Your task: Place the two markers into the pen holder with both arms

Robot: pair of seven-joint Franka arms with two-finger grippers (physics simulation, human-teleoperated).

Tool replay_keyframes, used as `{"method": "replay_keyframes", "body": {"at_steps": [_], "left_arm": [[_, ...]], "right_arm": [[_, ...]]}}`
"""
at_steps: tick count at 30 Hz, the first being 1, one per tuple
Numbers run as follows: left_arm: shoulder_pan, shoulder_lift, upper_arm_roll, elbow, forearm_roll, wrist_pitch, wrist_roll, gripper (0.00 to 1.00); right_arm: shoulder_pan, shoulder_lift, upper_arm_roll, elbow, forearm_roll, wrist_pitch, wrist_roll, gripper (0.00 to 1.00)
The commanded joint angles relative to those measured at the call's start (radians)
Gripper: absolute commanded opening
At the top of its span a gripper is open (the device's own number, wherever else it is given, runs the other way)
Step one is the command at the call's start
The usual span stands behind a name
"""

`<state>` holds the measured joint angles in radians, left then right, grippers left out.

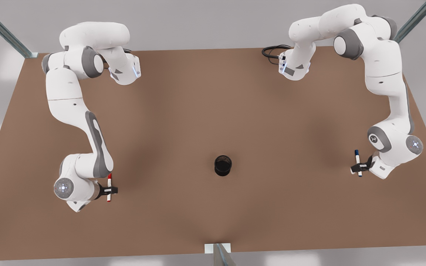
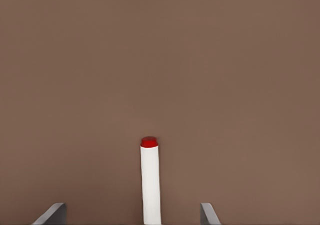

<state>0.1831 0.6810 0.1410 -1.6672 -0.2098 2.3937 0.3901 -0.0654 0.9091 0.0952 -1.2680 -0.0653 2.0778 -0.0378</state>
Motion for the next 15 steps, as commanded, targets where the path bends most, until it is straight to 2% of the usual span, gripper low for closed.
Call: {"method": "replay_keyframes", "body": {"at_steps": [1, 3, 6, 7, 8, 9, 10, 15], "left_arm": [[0.004, 0.018, 0.0, 0.009, 0.0, 0.121, 0.566, 1.0], [0.004, 0.043, 0.0, 0.017, 0.0, 0.147, 0.575, 1.0], [0.006, 0.08, 0.0, 0.029, -0.003, 0.15, 0.573, 1.0], [0.006, 0.088, 0.0, 0.029, -0.005, 0.15, 0.573, 0.97], [0.006, 0.089, 0.0, 0.029, -0.003, 0.15, 0.573, 0.89], [0.006, 0.094, 0.0, 0.029, -0.003, 0.15, 0.575, 0.75], [0.016, 0.097, 0.0, 0.029, -0.002, 0.15, 0.573, 0.71], [0.036, 0.117, 0.0, 0.033, -0.002, 0.15, 0.575, 0.64]], "right_arm": [[-0.002, 0.014, -0.002, 0.004, -0.002, 0.07, 0.021, 0.98], [-0.004, 0.019, -0.002, 0.003, -0.002, 0.068, 0.021, 0.93], [-0.005, 0.02, -0.002, 0.001, -0.002, 0.07, 0.022, 0.72], [-0.005, 0.028, -0.002, 0.001, -0.002, 0.07, 0.022, 0.69], [-0.005, 0.028, -0.002, 0.001, -0.002, 0.07, 0.024, 0.67], [-0.005, 0.028, -0.002, -0.001, -0.002, 0.071, 0.024, 0.67], [-0.005, 0.028, -0.002, -0.001, -0.002, 0.071, 0.024, 0.66], [-0.005, 0.028, -0.002, -0.016, -0.001, 0.096, 0.024, 0.61]]}}
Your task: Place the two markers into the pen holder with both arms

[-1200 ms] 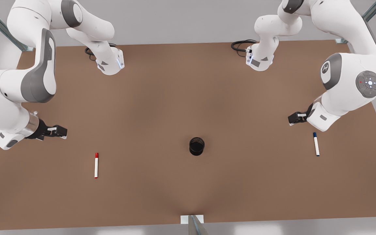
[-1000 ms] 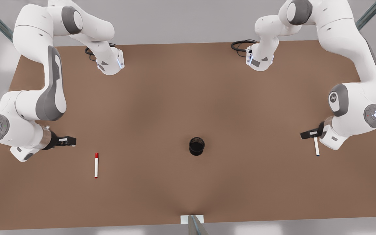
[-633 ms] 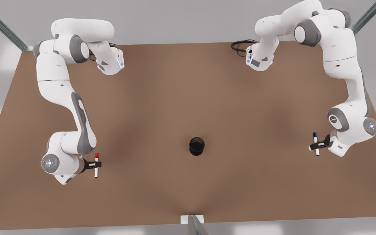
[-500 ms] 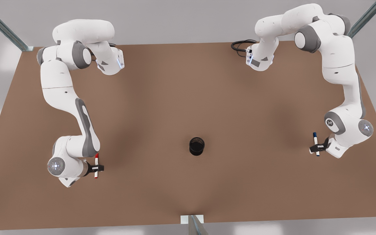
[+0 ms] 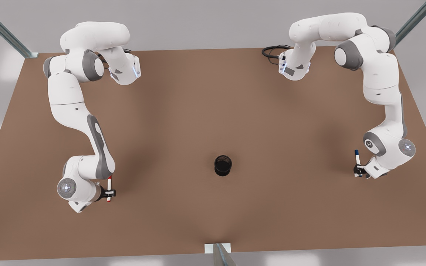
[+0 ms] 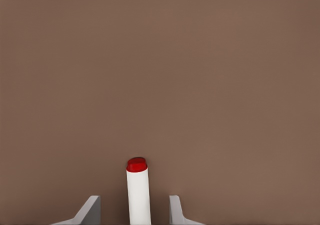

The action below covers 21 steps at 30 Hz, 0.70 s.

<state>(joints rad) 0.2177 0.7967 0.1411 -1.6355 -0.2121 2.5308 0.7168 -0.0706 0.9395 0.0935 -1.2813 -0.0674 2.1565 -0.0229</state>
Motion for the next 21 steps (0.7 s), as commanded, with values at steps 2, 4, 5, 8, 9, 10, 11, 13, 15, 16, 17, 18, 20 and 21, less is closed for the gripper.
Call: {"method": "replay_keyframes", "body": {"at_steps": [2, 4, 5, 8, 9, 10, 11, 13, 15, 16, 17, 18, 20, 21], "left_arm": [[0.002, -0.001, 0.0, 0.002, -0.003, 0.013, 0.247, 0.55], [0.002, -0.002, 0.0, 0.002, -0.007, 0.013, 0.245, 0.5], [0.002, -0.004, 0.0, 0.002, -0.007, 0.013, 0.243, 0.45], [0.002, -0.004, 0.0, 0.002, -0.01, 0.013, 0.239, 0.35], [0.002, -0.005, 0.0, 0.002, -0.012, 0.013, 0.239, 0.35], [0.002, -0.005, 0.0, 0.002, -0.013, 0.013, 0.239, 0.35], [0.002, -0.005, 0.0, 0.002, -0.013, 0.013, 0.237, 0.33], [0.0, -0.004, 0.0, 0.0, -0.015, 0.013, 0.236, 0.31], [0.0, -0.004, 0.0, 0.0, -0.052, 0.013, 0.236, 0.23], [0.0, -0.004, 0.0, 0.0, -0.063, 0.013, 0.227, 0.21], [-0.001, -0.004, 0.0, 0.0, -0.063, 0.013, 0.216, 0.21], [-0.001, -0.005, 0.0, 0.0, -0.063, 0.013, 0.204, 0.21], [-0.004, -0.008, 0.0, 0.0, -0.063, 0.011, 0.173, 0.21], [-0.008, -0.011, -0.001, 0.0, -0.063, 0.008, 0.145, 0.21]], "right_arm": [[0.0, -0.001, 0.0, -0.004, 0.001, 0.017, 0.009, 0.57], [0.0, 0.001, 0.0, -0.012, 0.001, 0.019, 0.011, 0.53], [0.0, 0.001, 0.0, -0.012, 0.003, 0.019, 0.011, 0.52], [0.0, 0.001, 0.0, -0.013, 0.003, 0.019, 0.012, 0.52], [0.0, 0.002, 0.0, -0.013, 0.003, 0.019, 0.012, 0.51], [0.0, 0.002, 0.0, -0.013, 0.003, 0.019, 0.012, 0.51], [0.0, 0.002, 0.0, -0.013, 0.003, 0.019, 0.012, 0.51], [-0.002, 0.002, 0.0, -0.015, 0.003, 0.019, 0.012, 0.48], [-0.002, 0.004, 0.0, -0.015, 0.004, 0.019, 0.012, 0.48], [-0.003, 0.004, 0.0, -0.018, 0.004, 0.02, 0.012, 0.48], [-0.002, 0.004, 0.0, -0.02, 0.004, 0.02, 0.012, 0.47], [-0.002, 0.004, 0.002, -0.02, 0.004, 0.02, 0.012, 0.46], [-0.002, 0.004, 0.0, -0.02, 0.004, 0.02, 0.012, 0.43], [-0.002, 0.004, 0.0, -0.018, 0.004, 0.019, 0.012, 0.42]]}}
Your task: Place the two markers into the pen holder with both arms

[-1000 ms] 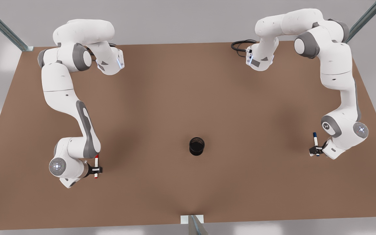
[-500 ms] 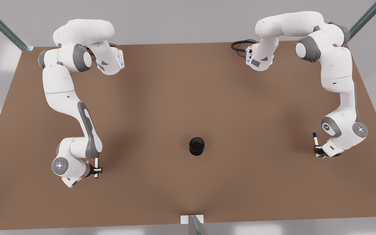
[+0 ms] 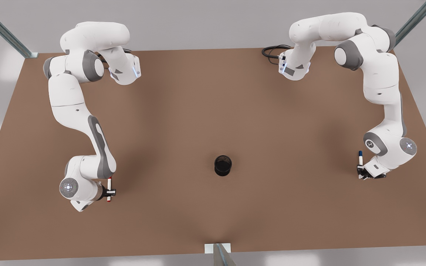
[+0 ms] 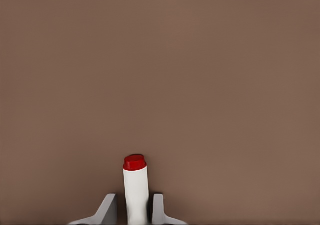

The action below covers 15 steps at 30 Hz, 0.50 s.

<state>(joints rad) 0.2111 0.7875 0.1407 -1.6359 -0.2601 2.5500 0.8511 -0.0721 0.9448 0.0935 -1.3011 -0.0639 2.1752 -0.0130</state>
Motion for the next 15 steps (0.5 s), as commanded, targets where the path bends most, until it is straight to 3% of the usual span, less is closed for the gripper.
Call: {"method": "replay_keyframes", "body": {"at_steps": [1, 5, 11, 15], "left_arm": [[-0.004, -0.004, -0.001, 0.001, -0.013, -0.014, -0.009, 0.21], [-0.033, -0.034, -0.001, 0.005, -0.002, -0.056, -0.084, 0.21], [-0.121, -0.09, -0.001, 0.189, 0.108, -0.352, -0.365, 0.21], [-0.197, -0.169, -0.001, 0.194, 0.143, -0.442, -0.492, 0.21]], "right_arm": [[0.0, -0.001, 0.0, 0.002, 0.001, 0.0, 0.002, 0.42], [0.0, -0.001, 0.0, 0.002, 0.001, 0.0, -0.001, 0.4], [0.0, -0.003, 0.0, 0.002, 0.0, -0.002, -0.001, 0.31], [0.003, -0.008, 0.005, 0.008, 0.0, -0.006, 0.007, 0.28]]}}
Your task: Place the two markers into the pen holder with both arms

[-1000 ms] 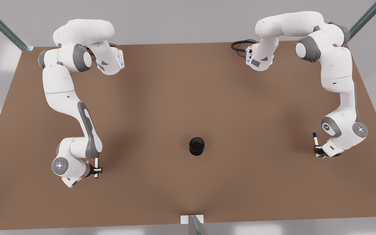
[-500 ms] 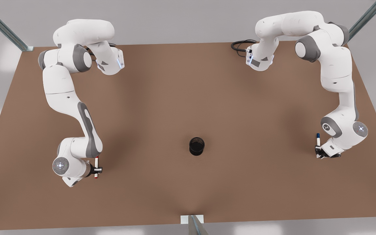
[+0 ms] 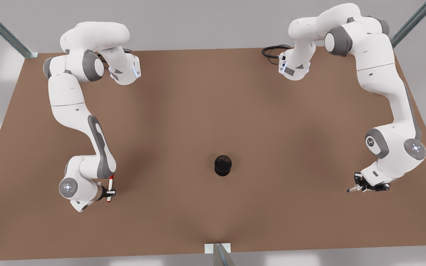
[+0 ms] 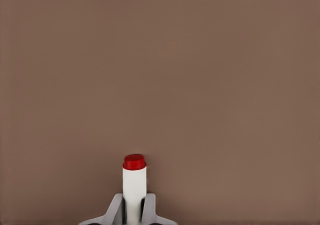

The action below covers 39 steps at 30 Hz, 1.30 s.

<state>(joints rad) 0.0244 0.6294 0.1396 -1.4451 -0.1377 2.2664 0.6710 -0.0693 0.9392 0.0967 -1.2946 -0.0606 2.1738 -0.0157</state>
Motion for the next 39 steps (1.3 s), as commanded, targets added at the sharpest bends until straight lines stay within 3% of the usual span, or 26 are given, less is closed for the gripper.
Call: {"method": "replay_keyframes", "body": {"at_steps": [1, 8, 11, 18, 21, 26, 37, 38, 39], "left_arm": [[-0.032, -0.034, 0.0, 0.003, 0.036, -0.18, -0.355, 0.21], [-0.297, -0.069, -0.002, 0.064, 0.067, -0.297, -0.761, 0.21], [-0.409, -0.069, -0.008, 0.156, 0.063, -0.39, -0.996, 0.21], [-0.632, -0.079, -0.015, 0.167, -0.057, -0.418, -1.363, 0.21], [-0.638, -0.066, -0.057, 0.198, -0.06, -0.406, -1.426, 0.21], [-0.636, -0.033, -0.081, 0.198, -0.094, -0.205, -1.509, 0.21], [-0.653, 0.039, -0.078, 0.192, -0.082, -0.194, -1.49, 0.21], [-0.656, 0.056, -0.078, 0.192, -0.057, -0.192, -1.472, 1.0], [-0.659, 0.053, -0.08, 0.192, -0.039, -0.196, -1.476, 1.0]], "right_arm": [[0.008, -0.007, 0.003, 0.005, -0.005, -0.008, 0.01, 0.28], [0.039, -0.146, 0.014, 0.011, -0.007, -0.094, 0.014, 0.28], [0.057, -0.21, 0.041, 0.011, -0.005, -0.097, 0.017, 0.28], [0.065, -0.315, 0.115, 0.008, -0.005, -0.173, 0.063, 0.28], [0.065, -0.335, 0.146, 0.001, -0.005, -0.173, 0.079, 0.28], [0.103, -0.338, 0.184, 0.014, -0.01, -0.158, 0.163, 0.28], [0.333, -0.323, 0.192, 0.071, -0.002, 0.058, 0.37, 0.29], [0.335, -0.32, 0.196, 0.071, -0.002, 0.07, 0.37, 0.29], [0.335, -0.318, 0.218, 0.071, -0.002, 0.084, 0.37, 0.29]]}}
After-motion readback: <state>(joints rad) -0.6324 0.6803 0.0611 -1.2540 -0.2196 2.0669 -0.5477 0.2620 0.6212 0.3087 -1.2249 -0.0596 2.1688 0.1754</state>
